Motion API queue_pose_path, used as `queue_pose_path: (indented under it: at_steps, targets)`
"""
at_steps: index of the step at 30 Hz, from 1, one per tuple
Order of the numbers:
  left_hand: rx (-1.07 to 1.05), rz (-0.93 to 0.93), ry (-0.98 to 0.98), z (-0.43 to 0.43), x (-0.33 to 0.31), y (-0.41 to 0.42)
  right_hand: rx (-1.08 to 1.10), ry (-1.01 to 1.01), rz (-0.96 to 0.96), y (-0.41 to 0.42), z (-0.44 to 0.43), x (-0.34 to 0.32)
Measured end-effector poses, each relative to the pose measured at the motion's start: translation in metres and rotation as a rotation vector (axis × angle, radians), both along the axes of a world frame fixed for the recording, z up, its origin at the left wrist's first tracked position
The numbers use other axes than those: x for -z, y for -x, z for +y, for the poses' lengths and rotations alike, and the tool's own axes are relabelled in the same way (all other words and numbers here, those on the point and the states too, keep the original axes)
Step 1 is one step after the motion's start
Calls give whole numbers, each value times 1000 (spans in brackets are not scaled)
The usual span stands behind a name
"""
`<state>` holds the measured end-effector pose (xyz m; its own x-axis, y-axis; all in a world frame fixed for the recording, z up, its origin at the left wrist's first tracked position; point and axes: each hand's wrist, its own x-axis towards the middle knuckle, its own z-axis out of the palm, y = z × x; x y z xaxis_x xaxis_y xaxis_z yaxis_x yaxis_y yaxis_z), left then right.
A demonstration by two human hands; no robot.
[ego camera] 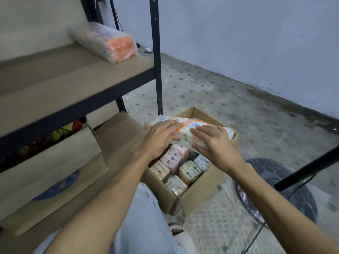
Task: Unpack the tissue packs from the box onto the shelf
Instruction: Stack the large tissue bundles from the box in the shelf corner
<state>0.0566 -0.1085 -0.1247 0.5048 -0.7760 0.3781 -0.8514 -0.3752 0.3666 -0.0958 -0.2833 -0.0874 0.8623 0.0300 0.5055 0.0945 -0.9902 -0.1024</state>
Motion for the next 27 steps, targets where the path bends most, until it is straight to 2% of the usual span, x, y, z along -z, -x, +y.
queue_pose_path:
  at_steps: [7, 15, 20, 27]
  targets:
    - [-4, -175, 67, 22, -81, 9, -26, 27, -221, 17, 22, -64]
    - [-67, -341, 123, 59, -171, 19, -68, 40, -382, 9, 49, -124]
    - [-122, -401, 100, 96, -193, -6, -115, 25, -418, -18, 79, -144]
    - [-223, -356, 109, 153, -191, -45, -191, -10, -369, -82, 127, -147]
